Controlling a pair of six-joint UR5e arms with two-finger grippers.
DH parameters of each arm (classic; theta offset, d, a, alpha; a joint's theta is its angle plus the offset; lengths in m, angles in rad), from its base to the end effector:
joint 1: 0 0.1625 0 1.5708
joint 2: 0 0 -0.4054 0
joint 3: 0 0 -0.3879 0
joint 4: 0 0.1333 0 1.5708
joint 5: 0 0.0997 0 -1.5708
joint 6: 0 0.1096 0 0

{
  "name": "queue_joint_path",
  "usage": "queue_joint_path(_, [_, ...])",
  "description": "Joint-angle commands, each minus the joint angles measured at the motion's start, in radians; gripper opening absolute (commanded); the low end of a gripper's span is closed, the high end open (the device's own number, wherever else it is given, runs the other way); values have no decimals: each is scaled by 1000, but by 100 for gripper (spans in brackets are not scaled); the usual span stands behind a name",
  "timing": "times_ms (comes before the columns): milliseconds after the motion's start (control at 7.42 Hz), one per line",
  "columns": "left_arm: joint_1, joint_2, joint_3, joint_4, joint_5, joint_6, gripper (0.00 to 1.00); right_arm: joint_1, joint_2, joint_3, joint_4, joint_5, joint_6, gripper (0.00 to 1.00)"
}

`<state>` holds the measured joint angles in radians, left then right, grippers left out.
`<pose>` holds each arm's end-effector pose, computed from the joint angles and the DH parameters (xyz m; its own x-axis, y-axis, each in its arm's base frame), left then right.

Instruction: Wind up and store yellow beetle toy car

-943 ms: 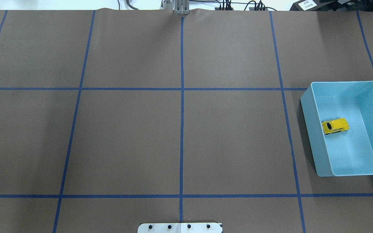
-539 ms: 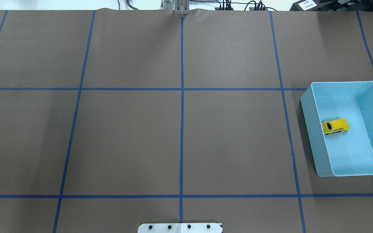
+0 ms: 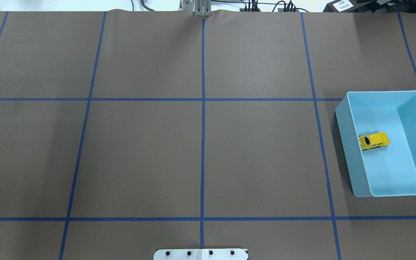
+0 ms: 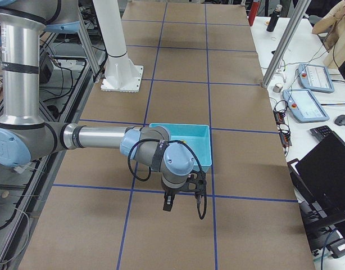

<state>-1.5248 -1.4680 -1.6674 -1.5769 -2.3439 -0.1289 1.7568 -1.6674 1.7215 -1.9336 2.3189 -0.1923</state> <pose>-0.0362 -0.4481 0.6466 0.7150 -0.0958 -0.6926 0.0463 0.9949 -0.0899 0.1352 -0.4007 0.6519 0.7032 0.1535 0.6942 -0.0426 0.9838 -0.1744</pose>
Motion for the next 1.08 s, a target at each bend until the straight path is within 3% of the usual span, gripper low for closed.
queue_joint_path(0, [0, 0, 0, 0, 0, 0, 100, 0, -3, -77, 144, -33, 42, 100])
queue_joint_path(269, [0, -2, 0, 0, 0, 0, 100, -3, -3, -152, 269, -30, 44, 100])
queue_joint_path(943, [-2, -3, 14, -2, -2, 2, 100, -3, 3, -137, 288, -19, 30, 100])
